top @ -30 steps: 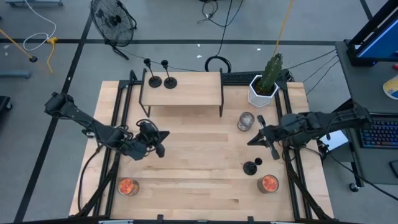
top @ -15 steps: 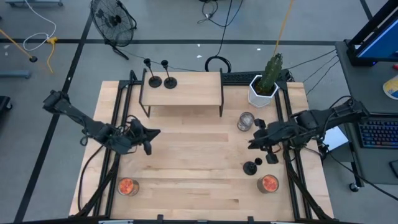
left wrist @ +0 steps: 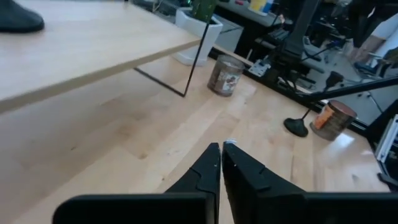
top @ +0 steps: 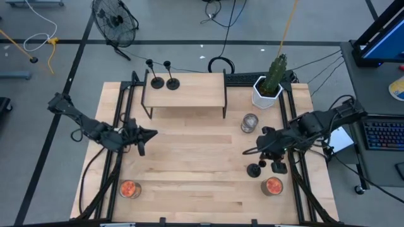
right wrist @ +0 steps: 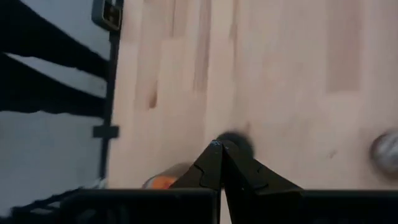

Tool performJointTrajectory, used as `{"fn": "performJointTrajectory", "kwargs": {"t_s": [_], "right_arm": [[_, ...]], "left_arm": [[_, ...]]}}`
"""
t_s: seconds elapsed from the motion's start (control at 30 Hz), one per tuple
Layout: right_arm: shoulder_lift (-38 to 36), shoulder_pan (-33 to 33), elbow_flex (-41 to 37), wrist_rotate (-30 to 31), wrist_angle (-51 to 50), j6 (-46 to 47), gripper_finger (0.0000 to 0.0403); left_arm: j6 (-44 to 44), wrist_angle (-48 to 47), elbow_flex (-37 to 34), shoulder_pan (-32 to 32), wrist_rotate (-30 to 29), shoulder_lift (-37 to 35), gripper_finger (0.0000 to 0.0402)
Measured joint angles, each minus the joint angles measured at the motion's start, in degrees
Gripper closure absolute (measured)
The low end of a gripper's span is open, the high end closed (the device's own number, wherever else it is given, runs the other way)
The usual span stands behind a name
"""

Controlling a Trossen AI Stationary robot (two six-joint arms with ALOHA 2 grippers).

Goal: Pick & Place candle stick holders
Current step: Put the black candle holder on the shelf

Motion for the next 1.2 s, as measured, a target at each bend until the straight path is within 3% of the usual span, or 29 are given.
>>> {"fn": "performJointTrajectory", "kwargs": {"t_s": [0.1, 0.37, 0.53, 1.03, 1.2], "right_arm": [[1.81, 0.88, 0.24, -2.52, -2.57, 4.41, 0.0403], [5.28, 1.57, 0.24, -2.45, -8.83, 10.9, 0.0403], [5.11, 1.57, 0.24, -2.38, -8.79, 12.78, 0.0395], [4.81, 1.51, 0.24, -3.16, -8.57, 17.01, 0.0275], [4.81, 1.44, 0.24, -1.92, -8.57, 16.91, 0.0257]], "left_arm": [[2.82, -0.02, 0.0, 0.0, 0.0, -1.78, 0.038], [5.07, -0.07, 0.0, 0.0, 0.98, -4.33, 0.0398], [5.64, -0.11, 0.0, 0.0, 0.94, -4.33, 0.038], [6.56, -0.15, 0.0, 0.02, 0.85, -4.28, 0.0341], [6.58, -0.4, 0.0, 0.02, 0.76, -4.26, 0.0327]]}}
